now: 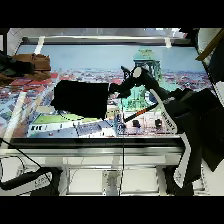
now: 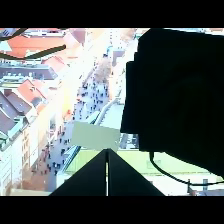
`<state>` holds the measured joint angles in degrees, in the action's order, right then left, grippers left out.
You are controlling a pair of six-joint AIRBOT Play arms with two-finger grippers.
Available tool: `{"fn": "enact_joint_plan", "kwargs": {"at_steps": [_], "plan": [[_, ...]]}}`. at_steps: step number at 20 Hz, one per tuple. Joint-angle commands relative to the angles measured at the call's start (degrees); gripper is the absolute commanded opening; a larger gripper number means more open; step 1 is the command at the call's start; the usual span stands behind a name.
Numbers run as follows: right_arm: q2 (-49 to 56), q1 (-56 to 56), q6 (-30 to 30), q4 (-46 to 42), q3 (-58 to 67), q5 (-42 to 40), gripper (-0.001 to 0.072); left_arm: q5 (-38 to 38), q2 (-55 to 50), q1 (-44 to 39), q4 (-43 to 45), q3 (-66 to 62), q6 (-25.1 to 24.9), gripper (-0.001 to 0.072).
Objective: Fold the clothes and pants, and hang the long-sleeved shirts on hangers.
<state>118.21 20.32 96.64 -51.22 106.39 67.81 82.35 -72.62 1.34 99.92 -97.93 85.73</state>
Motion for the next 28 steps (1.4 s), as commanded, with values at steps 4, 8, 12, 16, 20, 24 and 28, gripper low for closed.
{"fn": "enact_joint_plan", "kwargs": {"at_steps": [4, 8, 12, 16, 20, 24, 28], "plan": [[4.4, 4.3, -0.3, 12.1, -0.6, -6.5, 0.0700, 0.0, 0.0, 0.1, -0.1, 0.0, 0.0, 0.0011], [4.4, 6.6, -5.1, 17.2, -0.6, -7.7, 0.0512, 0.0, 0.0, 0.1, -0.1, 0.0, 0.0, 0.0011], [4.3, 5.9, -6.3, 19.3, 2.8, -8.5, 0.0004, 0.3, 0.0, 0.1, -0.1, 0.0, 0.0, 0.0011], [1.3, -1.9, -6.2, 12.3, 13.6, 1.2, 0.0004, 0.5, 0.1, 0.1, 0.0, 0.0, 0.0, 0.0010], [-11.4, -13.8, -6.1, -2.1, 13.3, 11.8, 0.0004, 0.5, 0.1, 0.1, 0.1, 0.0, 0.0, 0.0011], [-21.5, -27.6, -6.1, -12.2, 12.3, 23.3, 0.0003, 0.5, 0.1, 0.1, -0.1, 0.0, 0.0, 0.0011], [-27.4, -44.1, -6.1, -12.2, 11.7, 28.1, 0.0004, 0.5, 0.1, 0.1, -0.1, 0.0, 0.1, 0.0011]]}}
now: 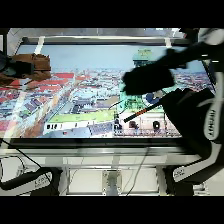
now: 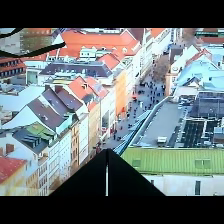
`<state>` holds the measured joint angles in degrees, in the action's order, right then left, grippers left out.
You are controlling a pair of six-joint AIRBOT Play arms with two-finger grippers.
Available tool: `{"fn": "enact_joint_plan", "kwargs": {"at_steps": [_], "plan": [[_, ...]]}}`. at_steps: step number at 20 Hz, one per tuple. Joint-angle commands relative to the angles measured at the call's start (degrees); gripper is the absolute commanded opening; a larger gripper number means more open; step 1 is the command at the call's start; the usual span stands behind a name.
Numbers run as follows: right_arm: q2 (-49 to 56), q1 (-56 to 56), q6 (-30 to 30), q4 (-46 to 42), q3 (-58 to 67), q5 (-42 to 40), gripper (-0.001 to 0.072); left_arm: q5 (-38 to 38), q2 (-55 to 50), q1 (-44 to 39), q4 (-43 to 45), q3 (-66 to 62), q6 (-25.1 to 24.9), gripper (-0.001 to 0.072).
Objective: Fold the clothes and pants, and hang the long-sleeved shirts on hangers.
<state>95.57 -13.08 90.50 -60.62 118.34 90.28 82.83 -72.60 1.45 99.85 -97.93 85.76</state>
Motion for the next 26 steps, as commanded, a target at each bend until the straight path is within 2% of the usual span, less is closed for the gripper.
{"fn": "enact_joint_plan", "kwargs": {"at_steps": [1, 6, 10, 15, 18, 21, 23, 24, 25, 26], "plan": [[-6.1, -14.8, 0.0, -2.8, -0.2, 6.5, 0.0004, 0.0, 0.0, 0.0, 0.0, 0.0, 1.0, 0.0011], [-8.5, -31.5, -0.1, -4.5, -1.0, 15.2, 0.0004, 0.0, 0.0, 0.0, 0.0, 0.0, 3.0, 0.0011], [-15.0, -41.3, -7.0, -7.3, -12.0, 15.1, 0.0004, 1.3, 0.0, 0.0, 0.0, 0.0, 3.0, 0.0011], [-23.9, -53.4, -7.8, -9.4, -34.9, 10.5, 0.0003, 1.8, 0.0, 0.0, 0.0, 0.0, 4.3, 0.0010], [-25.2, -57.6, -9.5, -12.8, -45.5, 8.5, 0.0004, 1.9, 0.0, 0.0, 0.0, 0.0, 4.3, 0.0010], [-26.1, -59.2, -8.9, -20.6, -49.2, 3.5, 0.0004, 1.9, 0.0, 0.0, 0.0, 0.0, 4.3, 0.0010], [-27.4, -60.4, -7.1, -22.5, -48.9, 1.6, 0.0017, 1.9, 0.0, 0.0, 0.0, 0.0, 4.3, 0.0011], [-28.0, -60.9, -5.9, -21.9, -47.8, 1.7, 0.0135, 1.9, -0.1, 0.0, 0.0, 0.0, 4.3, 0.0010], [-28.1, -61.0, -2.7, -21.6, -45.9, 1.8, 0.0364, 1.9, -0.2, 0.0, 0.0, 0.0, 4.3, 0.0011], [-28.1, -60.8, 0.9, -20.3, -43.1, 2.6, 0.0541, 1.9, -0.2, 0.0, 0.0, 0.0, 4.3, 0.0011]]}}
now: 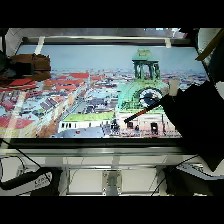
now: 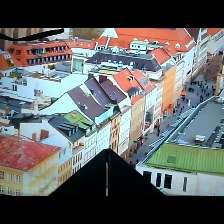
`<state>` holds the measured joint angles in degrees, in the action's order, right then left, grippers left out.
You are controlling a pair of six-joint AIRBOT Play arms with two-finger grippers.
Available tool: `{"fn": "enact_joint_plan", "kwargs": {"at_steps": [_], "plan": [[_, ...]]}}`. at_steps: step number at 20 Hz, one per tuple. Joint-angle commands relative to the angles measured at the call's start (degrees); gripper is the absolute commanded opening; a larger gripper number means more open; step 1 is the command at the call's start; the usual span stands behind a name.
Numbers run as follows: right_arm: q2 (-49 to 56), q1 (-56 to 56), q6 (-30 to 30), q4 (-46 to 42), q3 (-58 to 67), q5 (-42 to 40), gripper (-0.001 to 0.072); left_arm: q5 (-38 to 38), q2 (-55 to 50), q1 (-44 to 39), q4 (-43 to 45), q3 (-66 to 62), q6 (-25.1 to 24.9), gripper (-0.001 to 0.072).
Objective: Fold the clothes and pants, and hang the long-sleeved shirts on hangers.
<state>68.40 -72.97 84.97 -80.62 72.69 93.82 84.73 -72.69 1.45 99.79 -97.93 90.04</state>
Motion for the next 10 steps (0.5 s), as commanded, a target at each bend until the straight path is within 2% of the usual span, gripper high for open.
{"fn": "enact_joint_plan", "kwargs": {"at_steps": [1, 4, 6, 7, 8, 9, 10], "plan": [[-0.9, -0.8, 8.8, 3.3, 5.9, 0.1, 0.0558, 0.0, 0.0, 0.0, 0.0, 0.0, 0.0, 0.0011], [-1.5, 1.2, 8.8, 24.2, 15.0, 2.2, 0.0557, 0.0, -0.1, 0.0, 0.0, 0.0, 0.0, 0.0011], [-4.4, 6.1, 6.0, 37.3, 16.7, -0.2, 0.0555, 1.4, -0.1, 0.0, 0.0, 0.0, 0.0, 0.0011], [-6.1, 10.0, 3.1, 41.7, 16.7, -2.0, 0.0450, 3.0, 0.0, 0.0, 0.0, 0.0, 0.0, 0.0011], [-7.6, 15.2, -0.9, 44.2, 16.7, -2.8, 0.0076, 4.3, -0.1, 0.0, 0.0, 0.0, 0.0, 0.0011], [-8.7, 20.7, -3.5, 44.6, 16.7, -2.8, 0.0011, 4.5, 0.0, 0.0, 0.1, 0.0, 0.0, 0.0011], [-9.5, 26.8, -5.9, 44.2, 16.7, -2.4, 0.0004, 4.5, -0.1, 0.0, 0.0, 0.0, 0.0, 0.0011]]}}
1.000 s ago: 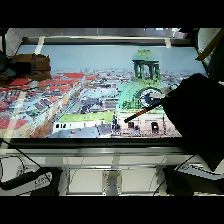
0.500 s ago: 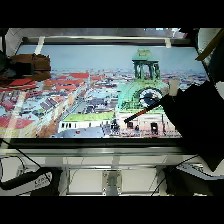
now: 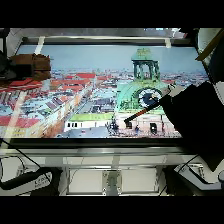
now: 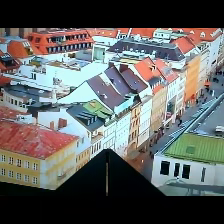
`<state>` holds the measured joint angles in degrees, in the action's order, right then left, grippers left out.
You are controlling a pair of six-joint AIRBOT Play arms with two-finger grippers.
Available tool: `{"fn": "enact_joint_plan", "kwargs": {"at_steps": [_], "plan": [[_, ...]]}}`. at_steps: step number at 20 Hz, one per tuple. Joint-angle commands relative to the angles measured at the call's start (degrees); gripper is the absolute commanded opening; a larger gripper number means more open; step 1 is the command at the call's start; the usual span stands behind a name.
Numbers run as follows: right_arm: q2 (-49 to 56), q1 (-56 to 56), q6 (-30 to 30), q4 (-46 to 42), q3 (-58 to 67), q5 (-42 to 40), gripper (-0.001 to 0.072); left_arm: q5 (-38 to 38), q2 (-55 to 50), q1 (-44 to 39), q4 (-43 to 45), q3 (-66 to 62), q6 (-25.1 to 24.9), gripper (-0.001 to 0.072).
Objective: Fold the clothes and pants, and hang the long-sleeved shirts on hangers.
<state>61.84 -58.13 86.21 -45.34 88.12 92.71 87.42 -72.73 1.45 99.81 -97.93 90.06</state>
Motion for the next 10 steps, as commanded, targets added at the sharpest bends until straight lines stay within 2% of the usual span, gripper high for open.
{"fn": "enact_joint_plan", "kwargs": {"at_steps": [1, 3, 6, 10], "plan": [[-3.2, 17.9, -9.2, 8.1, 1.2, -1.0, 0.0004, 1.8, 0.0, 0.0, 0.0, 0.0, 0.0, 0.0011], [-3.2, 28.5, -9.6, 3.7, 1.2, -0.9, 0.0004, 1.8, 0.0, 0.0, 0.0, 0.0, 0.0, 0.0011], [-3.1, 42.5, -9.5, -8.1, 1.2, -1.1, 0.0004, 1.8, 0.0, 0.0, 0.0, 0.0, 0.0, 0.0011], [-2.9, 52.0, -9.4, -12.5, 1.2, -1.0, 0.0005, 1.8, 0.0, 0.0, 0.0, 0.0, 0.0, 0.0010]]}}
